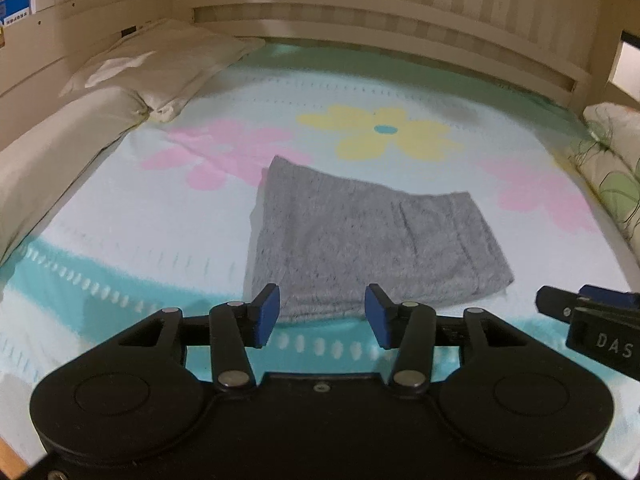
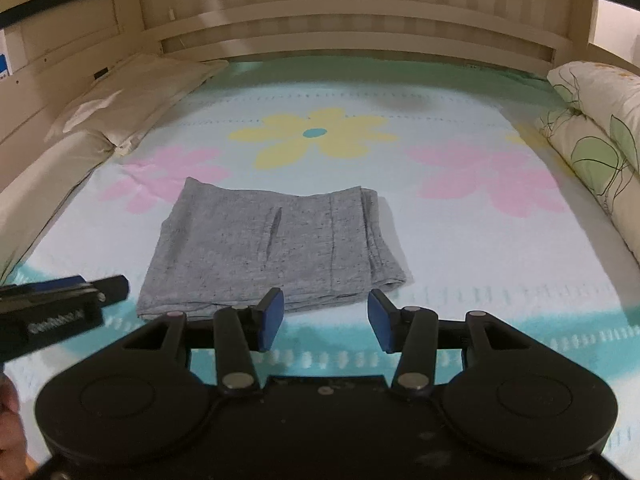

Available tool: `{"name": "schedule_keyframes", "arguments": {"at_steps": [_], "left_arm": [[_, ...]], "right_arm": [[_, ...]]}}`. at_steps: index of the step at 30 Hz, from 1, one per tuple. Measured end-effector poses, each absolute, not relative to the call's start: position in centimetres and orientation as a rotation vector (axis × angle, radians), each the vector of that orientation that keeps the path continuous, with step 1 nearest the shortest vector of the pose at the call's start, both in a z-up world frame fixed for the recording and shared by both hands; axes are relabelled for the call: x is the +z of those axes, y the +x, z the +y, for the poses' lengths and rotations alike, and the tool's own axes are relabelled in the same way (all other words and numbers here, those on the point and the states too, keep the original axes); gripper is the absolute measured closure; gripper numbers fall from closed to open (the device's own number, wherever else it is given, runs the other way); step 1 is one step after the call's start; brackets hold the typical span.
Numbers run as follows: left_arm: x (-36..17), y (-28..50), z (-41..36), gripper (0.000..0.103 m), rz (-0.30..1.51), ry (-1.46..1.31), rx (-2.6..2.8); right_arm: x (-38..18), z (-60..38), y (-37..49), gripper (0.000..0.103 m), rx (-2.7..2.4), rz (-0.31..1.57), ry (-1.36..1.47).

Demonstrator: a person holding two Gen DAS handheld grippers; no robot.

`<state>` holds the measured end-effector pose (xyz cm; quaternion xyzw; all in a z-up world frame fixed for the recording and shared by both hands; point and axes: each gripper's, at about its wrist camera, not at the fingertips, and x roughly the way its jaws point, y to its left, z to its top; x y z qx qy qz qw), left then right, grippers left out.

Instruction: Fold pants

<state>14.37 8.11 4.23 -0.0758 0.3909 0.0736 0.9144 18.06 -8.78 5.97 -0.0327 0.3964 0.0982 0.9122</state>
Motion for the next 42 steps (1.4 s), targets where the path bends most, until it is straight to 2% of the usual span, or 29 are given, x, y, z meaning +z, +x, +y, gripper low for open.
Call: {"name": "schedule_keyframes", "arguments": {"at_steps": [6, 12, 42], "left_arm": [[3.2, 14.8, 7.9, 0.048, 0.831, -0.169, 0.142], [2.9, 15.0, 6.7, 0.048, 0.809, -0.103, 0.146], [3.0, 15.1, 6.8, 0.048, 0.831, -0.137, 0.119]], "right_arm": [[4.9, -8.9, 18.8, 0.054, 0.191, 0.86, -0.066], [5.1, -8.5, 18.5, 0.054, 0.208, 0.837, -0.095], [4.6, -7.2, 18.5, 0.054, 0.235, 0.855, -0.115]]}}
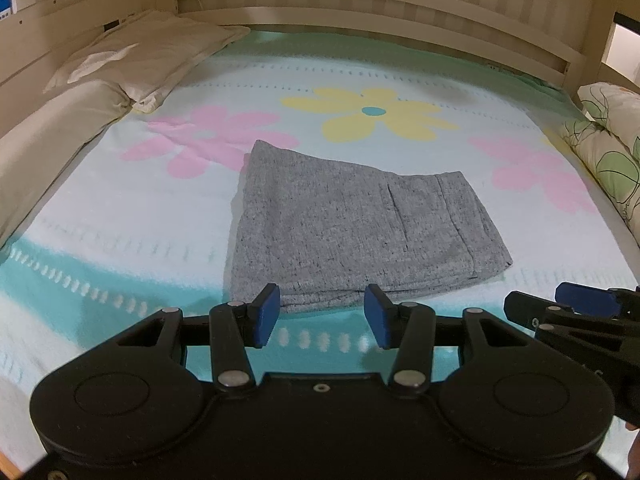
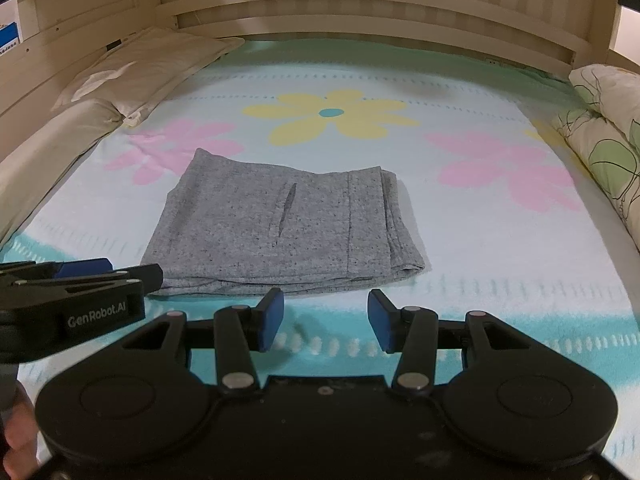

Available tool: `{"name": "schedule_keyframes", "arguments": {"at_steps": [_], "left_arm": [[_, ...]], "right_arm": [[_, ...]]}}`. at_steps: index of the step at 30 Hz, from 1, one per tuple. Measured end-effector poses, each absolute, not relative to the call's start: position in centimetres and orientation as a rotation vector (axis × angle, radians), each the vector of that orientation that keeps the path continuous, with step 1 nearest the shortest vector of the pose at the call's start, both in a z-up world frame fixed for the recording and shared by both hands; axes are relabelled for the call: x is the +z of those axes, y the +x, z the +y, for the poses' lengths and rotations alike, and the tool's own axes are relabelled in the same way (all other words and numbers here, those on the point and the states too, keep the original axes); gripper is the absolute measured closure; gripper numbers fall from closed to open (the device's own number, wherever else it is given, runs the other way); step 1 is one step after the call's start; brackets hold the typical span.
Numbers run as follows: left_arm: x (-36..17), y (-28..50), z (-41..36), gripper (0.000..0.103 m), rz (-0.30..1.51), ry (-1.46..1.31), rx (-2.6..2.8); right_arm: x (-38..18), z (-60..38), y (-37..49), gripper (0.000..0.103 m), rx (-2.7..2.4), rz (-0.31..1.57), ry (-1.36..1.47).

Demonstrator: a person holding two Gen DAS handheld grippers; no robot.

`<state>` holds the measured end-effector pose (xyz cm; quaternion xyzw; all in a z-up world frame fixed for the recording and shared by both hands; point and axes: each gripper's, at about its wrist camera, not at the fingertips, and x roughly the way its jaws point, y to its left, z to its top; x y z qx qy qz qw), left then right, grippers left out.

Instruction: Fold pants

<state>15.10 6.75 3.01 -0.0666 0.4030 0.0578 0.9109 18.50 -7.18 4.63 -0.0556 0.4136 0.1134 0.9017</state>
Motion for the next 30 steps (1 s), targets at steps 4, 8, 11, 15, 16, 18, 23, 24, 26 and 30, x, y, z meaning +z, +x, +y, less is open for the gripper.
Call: {"name": "schedule_keyframes", "arguments": {"at_steps": [4, 8, 11, 15, 16, 18, 23, 24, 26, 30], "left_arm": [[3.05, 15.1, 6.65, 0.048, 0.829, -0.127, 0.116], [3.06, 15.09, 6.54, 0.048, 0.827, -0.119, 0.114], [3.06, 15.06, 6.48, 0.048, 0.827, -0.119, 0.117], [3.06, 15.01, 6.47, 0.048, 0.828, -0.116, 0.116], [3.07, 15.0, 6.47, 0.048, 0.828, -0.116, 0.115], [3.06, 14.96, 6.41, 0.048, 0.827, -0.117, 0.117], [3.06, 14.98, 6.38, 0.048, 0.828, -0.118, 0.118], [3.05, 14.94, 6.4, 0.048, 0.828, -0.118, 0.118], [3.02, 14.92, 6.47, 0.048, 0.831, -0.12, 0.116], [2.94, 14.86, 6.6, 0.048, 0.835, -0.119, 0.113]], "right_arm": [[4.65, -7.18, 18.52, 0.054, 0.235, 0.855, -0.116], [4.65, -7.18, 18.53, 0.054, 0.233, 0.854, -0.115], [4.64, -7.2, 18.54, 0.054, 0.235, 0.855, -0.116], [4.64, -7.19, 18.54, 0.054, 0.235, 0.855, -0.116], [4.64, -7.18, 18.54, 0.054, 0.235, 0.854, -0.116], [4.64, -7.17, 18.54, 0.054, 0.234, 0.855, -0.116], [4.63, -7.15, 18.53, 0.054, 0.233, 0.856, -0.115], [4.63, -7.14, 18.54, 0.054, 0.233, 0.856, -0.115], [4.63, -7.14, 18.53, 0.054, 0.233, 0.856, -0.115], [4.63, -7.13, 18.52, 0.054, 0.233, 0.855, -0.116]]}}
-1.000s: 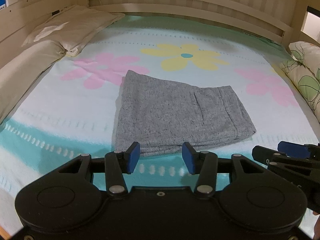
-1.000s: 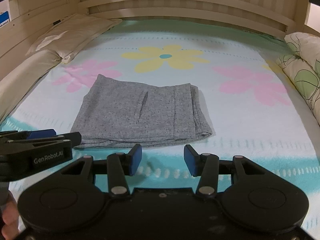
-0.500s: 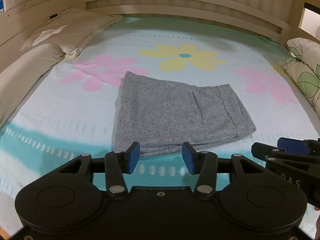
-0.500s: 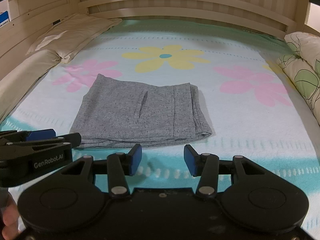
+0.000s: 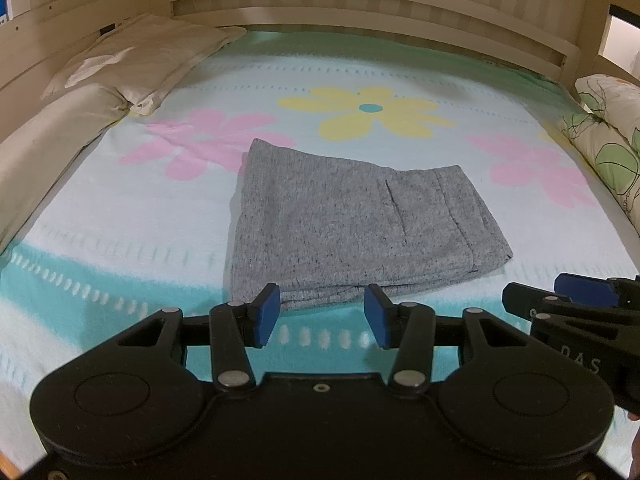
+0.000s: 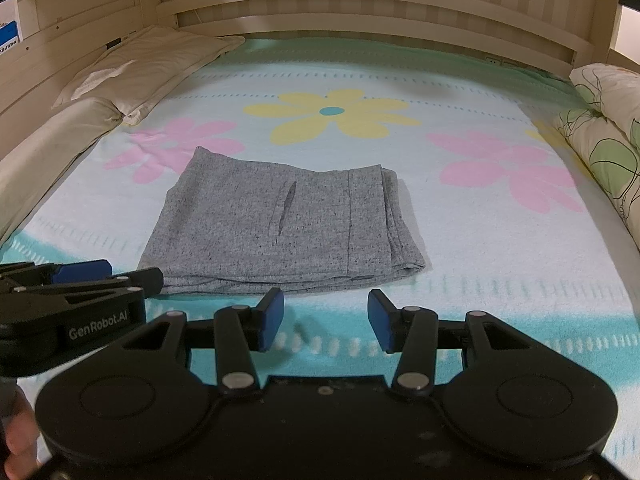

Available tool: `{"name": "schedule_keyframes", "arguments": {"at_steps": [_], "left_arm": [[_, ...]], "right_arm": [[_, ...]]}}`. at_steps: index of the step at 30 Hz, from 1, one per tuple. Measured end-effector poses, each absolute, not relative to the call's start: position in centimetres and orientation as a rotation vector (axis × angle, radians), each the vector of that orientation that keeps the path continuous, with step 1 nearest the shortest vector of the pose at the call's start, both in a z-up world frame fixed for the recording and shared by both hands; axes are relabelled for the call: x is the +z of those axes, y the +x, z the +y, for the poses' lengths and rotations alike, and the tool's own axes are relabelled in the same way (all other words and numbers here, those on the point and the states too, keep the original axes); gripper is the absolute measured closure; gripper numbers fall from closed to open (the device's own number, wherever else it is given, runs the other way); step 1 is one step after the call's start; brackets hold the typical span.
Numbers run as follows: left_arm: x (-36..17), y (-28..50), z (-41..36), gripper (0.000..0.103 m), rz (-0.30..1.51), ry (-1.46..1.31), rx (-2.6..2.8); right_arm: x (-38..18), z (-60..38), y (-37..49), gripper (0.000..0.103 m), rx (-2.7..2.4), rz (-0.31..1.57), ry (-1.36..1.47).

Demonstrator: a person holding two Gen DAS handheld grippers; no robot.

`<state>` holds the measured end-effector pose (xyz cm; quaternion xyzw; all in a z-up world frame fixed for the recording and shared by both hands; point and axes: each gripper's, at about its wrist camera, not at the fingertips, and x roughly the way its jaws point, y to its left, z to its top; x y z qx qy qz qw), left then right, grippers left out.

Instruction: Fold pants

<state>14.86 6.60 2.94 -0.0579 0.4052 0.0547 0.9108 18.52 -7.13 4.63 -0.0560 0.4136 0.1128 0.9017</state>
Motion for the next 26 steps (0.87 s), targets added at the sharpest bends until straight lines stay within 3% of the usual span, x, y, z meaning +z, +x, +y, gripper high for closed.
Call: {"name": "schedule_keyframes", "arguments": {"at_steps": [26], "left_arm": [[2.79, 14.96, 6.51, 0.048, 0.84, -0.116, 0.115]], "right_arm": [[4.56, -7.14, 18.37, 0.054, 0.234, 0.859, -0.117]]}}
